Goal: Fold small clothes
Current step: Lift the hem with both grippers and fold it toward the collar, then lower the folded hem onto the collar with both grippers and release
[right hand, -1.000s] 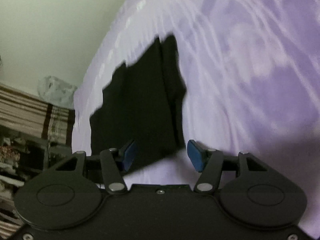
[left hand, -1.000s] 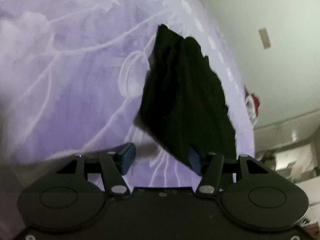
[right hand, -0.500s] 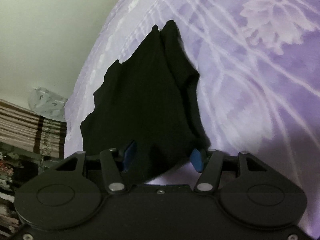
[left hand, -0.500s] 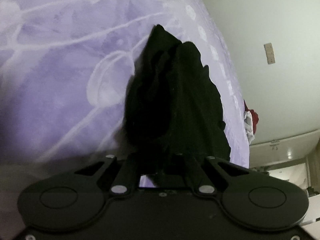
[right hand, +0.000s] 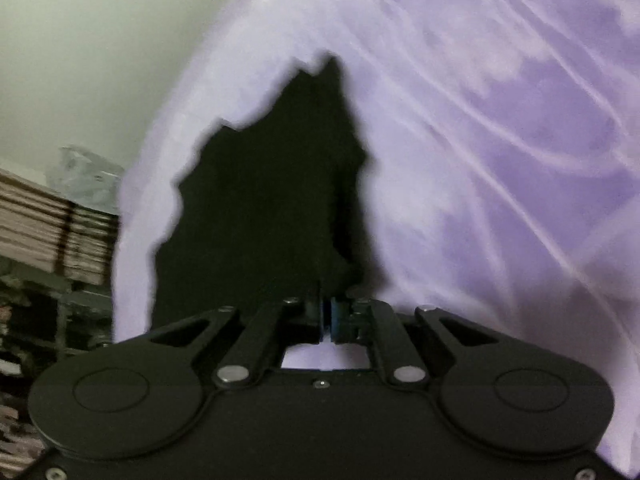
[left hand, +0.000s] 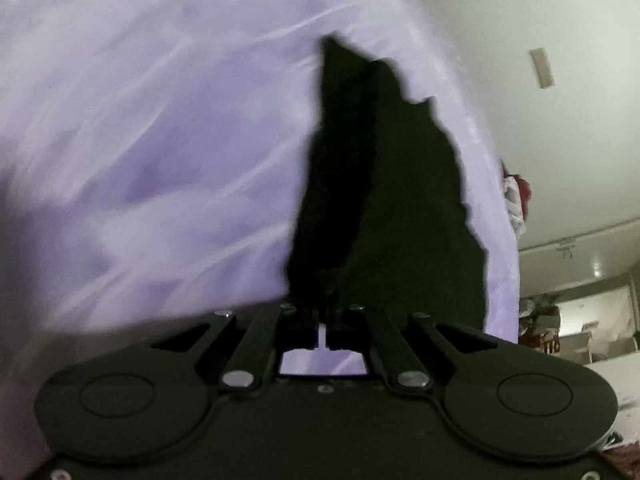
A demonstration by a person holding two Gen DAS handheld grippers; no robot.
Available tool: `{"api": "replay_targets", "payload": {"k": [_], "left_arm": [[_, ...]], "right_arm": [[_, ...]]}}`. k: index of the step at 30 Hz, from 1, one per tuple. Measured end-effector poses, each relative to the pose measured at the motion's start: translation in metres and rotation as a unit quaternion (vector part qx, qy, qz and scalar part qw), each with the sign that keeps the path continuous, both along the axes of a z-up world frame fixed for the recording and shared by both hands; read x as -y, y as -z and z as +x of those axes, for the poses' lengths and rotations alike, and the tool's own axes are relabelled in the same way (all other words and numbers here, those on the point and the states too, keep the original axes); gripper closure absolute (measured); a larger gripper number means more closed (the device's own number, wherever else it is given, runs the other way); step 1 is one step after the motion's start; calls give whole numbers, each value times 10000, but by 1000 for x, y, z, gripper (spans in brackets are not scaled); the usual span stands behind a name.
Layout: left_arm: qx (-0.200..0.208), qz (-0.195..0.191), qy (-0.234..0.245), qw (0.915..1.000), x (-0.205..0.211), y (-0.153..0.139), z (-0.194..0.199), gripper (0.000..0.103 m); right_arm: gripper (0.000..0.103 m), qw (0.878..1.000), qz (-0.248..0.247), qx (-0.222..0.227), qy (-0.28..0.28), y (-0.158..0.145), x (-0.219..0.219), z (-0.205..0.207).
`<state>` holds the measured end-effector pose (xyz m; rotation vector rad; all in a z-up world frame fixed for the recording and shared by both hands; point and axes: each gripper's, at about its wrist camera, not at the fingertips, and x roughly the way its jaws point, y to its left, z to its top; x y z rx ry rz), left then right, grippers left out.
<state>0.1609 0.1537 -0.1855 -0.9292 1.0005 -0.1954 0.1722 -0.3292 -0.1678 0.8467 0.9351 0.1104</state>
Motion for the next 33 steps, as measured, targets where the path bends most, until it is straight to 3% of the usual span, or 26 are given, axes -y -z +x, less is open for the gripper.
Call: {"api": "replay_targets", "payload": {"k": [2, 5, 7, 9, 11, 14, 18, 22, 25, 33], "left_arm": [[-36, -159, -160, 9997, -7, 4, -7, 100], [43, 325, -36, 9995, -6, -16, -11, 102], [201, 685, 49, 9974, -3, -36, -14, 103], [537, 789, 61, 9954, 0, -59, -12, 103], [905, 819, 113, 9925, 11, -81, -6, 102], [1264, 932, 384, 9868, 41, -93, 12, 101], [1230, 814, 692, 9866, 86, -80, 36, 101], [1026, 1254, 1040, 9813, 121, -55, 44, 100], [744, 1470, 1063, 9806, 122, -35, 39, 100], [429, 1389, 558, 9878, 51, -20, 4, 98]], "right_arm": [[103, 9998, 176, 5, 98, 15, 8, -9], [103, 9996, 192, 112, 177, 14, 17, -20], [103, 9995, -233, 169, 137, 2, 15, -23], [103, 9967, -703, 385, 85, -18, 9, -28], [103, 9935, -869, 728, -34, -37, 0, -27], [103, 9871, -1020, 1168, -392, -60, -28, -15], [103, 9780, -1312, 1335, -926, -62, -81, 9], [103, 9723, -1489, 1205, -1336, -41, -123, 24], [103, 9662, -1886, 978, -1462, -22, -136, 25], [103, 9713, -2159, 760, -641, -16, -56, -4]]}}
